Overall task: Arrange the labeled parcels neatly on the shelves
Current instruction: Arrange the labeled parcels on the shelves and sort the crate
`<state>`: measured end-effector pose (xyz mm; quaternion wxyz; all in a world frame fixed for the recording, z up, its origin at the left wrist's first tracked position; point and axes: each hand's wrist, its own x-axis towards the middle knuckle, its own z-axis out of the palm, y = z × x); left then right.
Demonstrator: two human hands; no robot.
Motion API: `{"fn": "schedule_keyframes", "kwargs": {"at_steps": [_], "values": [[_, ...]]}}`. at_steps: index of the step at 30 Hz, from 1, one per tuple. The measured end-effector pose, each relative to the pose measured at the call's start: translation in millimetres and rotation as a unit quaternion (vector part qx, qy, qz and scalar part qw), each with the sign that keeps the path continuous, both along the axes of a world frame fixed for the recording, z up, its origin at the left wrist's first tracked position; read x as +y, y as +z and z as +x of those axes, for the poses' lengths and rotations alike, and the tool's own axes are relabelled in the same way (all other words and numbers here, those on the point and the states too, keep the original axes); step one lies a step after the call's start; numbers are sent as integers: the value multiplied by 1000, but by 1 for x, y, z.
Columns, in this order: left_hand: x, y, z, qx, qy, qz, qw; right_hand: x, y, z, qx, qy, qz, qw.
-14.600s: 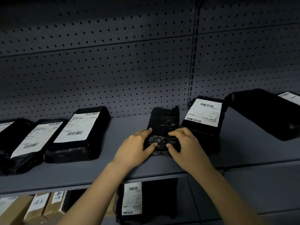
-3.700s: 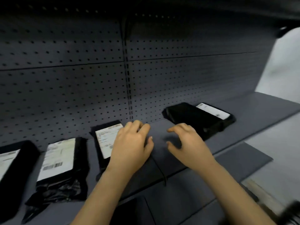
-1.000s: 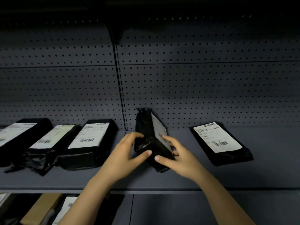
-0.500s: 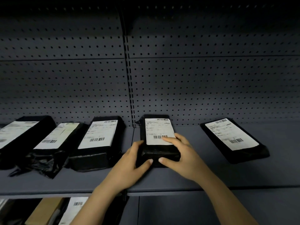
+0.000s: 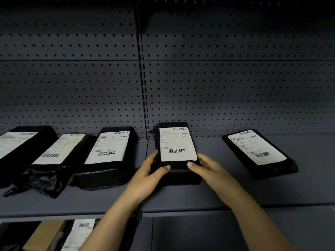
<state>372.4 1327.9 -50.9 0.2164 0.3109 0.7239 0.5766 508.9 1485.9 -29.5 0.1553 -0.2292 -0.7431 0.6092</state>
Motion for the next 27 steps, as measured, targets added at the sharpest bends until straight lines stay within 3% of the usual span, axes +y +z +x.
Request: {"fn": "schedule_keyframes", "kwargs": {"at_steps": [5,14,27], "values": [[-2,9,8,-1,-20,109,994,-3,7,6,79,15,-34,996],[-4,35,6,110,-55,260,958,-2,23,7,280,15,29,959],[-1,43,2,117,-98,288,945,0,27,7,315,15,54,947]]}}
